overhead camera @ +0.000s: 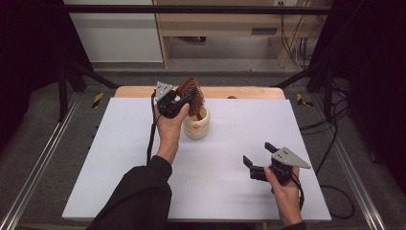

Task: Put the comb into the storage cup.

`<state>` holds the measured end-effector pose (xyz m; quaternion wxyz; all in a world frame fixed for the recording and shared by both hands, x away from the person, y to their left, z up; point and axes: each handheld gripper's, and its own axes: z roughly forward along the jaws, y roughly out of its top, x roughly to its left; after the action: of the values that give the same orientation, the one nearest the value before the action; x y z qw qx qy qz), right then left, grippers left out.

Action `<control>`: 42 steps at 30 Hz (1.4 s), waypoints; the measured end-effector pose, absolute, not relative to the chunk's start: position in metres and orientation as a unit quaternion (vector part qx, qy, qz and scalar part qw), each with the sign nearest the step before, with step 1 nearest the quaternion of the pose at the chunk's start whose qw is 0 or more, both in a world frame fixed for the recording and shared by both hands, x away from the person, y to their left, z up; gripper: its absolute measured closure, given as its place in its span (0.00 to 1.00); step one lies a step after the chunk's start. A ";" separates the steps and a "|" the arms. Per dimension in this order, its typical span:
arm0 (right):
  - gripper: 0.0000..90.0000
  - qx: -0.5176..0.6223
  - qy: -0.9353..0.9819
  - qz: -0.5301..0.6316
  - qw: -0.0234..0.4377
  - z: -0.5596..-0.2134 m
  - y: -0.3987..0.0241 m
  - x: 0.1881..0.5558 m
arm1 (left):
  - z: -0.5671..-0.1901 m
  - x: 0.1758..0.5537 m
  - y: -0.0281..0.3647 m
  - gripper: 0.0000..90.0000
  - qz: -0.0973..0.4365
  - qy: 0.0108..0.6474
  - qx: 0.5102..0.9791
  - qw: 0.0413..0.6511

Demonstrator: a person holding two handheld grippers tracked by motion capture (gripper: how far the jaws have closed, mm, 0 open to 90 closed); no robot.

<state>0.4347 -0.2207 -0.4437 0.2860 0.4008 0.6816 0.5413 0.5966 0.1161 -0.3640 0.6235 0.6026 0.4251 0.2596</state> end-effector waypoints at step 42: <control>0.04 0.402 0.684 0.539 0.284 -0.444 -0.220 0.435 | -0.369 0.601 0.133 0.53 0.248 0.437 0.600 0.623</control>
<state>0.4353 -0.2205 -0.4443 0.2839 0.4019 0.6837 0.5389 0.6009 0.1330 -0.3689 0.6228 0.5998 0.4368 0.2482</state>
